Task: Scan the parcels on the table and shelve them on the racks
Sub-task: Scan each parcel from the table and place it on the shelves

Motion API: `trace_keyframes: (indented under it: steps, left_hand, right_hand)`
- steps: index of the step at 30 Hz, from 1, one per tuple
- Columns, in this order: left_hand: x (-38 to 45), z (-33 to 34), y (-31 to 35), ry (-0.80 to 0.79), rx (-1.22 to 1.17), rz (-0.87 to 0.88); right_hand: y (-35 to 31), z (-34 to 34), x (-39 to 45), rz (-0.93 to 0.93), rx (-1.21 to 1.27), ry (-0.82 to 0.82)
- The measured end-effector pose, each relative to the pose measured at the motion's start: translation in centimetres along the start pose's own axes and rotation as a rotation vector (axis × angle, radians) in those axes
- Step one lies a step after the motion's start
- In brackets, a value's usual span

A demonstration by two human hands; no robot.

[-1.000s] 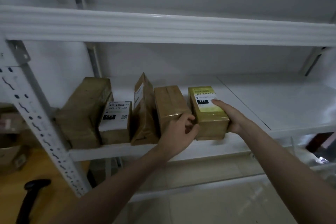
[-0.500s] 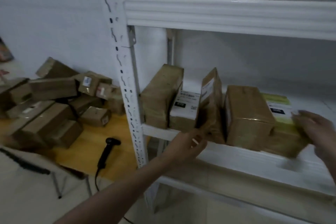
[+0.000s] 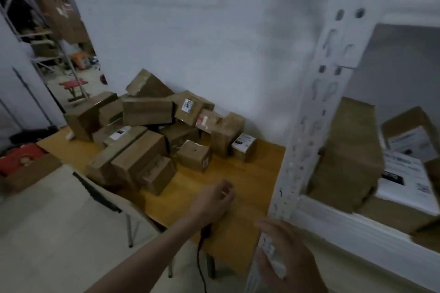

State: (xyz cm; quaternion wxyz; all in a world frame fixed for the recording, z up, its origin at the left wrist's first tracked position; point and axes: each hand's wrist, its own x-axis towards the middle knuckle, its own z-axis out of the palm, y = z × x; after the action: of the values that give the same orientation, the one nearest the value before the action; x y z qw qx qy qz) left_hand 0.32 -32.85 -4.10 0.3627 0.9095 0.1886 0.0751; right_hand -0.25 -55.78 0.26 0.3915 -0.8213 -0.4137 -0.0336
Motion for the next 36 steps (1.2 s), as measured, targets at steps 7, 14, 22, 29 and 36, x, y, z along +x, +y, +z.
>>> trace_keyframes:
  steps: [7,14,22,29,36]
  left_hand:
    - [12.0,-10.4,-10.8,-0.015,0.004,0.059]
    - [23.4,-17.0,-17.6,-0.076,0.092,0.055]
    - [31.1,-14.0,-21.1,-0.128,0.153,0.14]
    - [34.3,-10.4,-23.1,-0.166,0.18,0.218]
    - [35.1,-8.6,-24.4,-0.187,0.13,0.201]
  right_hand:
    - [-2.0,13.9,17.3,0.404,0.087,-0.19]
    - [2.3,22.7,31.3,0.64,0.056,-0.021]
    - [9.3,26.5,41.9,0.906,-0.129,0.1]
    - [13.9,31.1,44.5,1.035,-0.331,0.023]
    - [16.0,31.6,45.1,1.045,-0.38,0.099]
